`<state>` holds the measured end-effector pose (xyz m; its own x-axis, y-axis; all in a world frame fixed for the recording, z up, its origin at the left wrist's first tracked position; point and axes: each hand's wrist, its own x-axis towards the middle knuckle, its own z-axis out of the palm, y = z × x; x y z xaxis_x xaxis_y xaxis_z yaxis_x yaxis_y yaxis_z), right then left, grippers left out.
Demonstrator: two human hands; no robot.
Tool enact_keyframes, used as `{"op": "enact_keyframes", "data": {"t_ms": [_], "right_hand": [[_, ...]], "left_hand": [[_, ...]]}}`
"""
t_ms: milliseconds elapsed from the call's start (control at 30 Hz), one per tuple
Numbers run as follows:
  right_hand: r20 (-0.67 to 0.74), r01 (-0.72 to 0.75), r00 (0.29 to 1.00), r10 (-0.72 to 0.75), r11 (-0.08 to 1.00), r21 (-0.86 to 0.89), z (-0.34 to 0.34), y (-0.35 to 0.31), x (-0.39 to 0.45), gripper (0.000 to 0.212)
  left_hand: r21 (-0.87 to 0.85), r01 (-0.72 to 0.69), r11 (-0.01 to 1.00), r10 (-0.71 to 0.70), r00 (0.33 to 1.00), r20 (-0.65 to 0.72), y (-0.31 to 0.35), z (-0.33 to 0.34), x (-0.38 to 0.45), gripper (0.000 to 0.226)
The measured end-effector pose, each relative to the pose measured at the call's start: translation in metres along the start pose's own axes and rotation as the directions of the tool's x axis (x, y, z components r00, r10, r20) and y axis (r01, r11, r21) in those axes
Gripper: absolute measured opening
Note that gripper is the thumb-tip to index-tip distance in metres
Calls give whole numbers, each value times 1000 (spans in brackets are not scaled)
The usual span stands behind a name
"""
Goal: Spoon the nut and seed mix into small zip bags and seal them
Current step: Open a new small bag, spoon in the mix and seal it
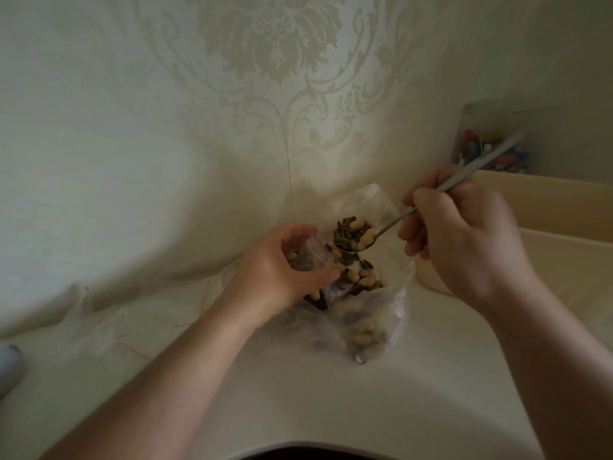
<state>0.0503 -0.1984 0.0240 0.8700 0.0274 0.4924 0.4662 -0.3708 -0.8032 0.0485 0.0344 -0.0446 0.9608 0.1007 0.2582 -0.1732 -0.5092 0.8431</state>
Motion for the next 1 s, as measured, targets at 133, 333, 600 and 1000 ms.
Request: {"op": "enact_keyframes", "data": {"t_ms": [133, 333, 600, 1000], "right_hand": [[37, 86, 996, -85, 996, -29, 1, -4, -4, 26], [52, 119, 992, -117, 992, -45, 4, -7, -6, 28], [31, -195, 981, 193, 951, 242, -3, 2, 4, 27], [60, -42, 998, 36, 995, 96, 6, 0, -3, 26]], "left_hand": [[16, 17, 1000, -17, 999, -31, -2, 6, 2, 69], [30, 50, 998, -48, 997, -53, -6, 10, 4, 71], [23, 61, 998, -61, 997, 39, -9, 7, 2, 79], [38, 86, 996, -88, 995, 54, -10, 2, 1, 86]]}}
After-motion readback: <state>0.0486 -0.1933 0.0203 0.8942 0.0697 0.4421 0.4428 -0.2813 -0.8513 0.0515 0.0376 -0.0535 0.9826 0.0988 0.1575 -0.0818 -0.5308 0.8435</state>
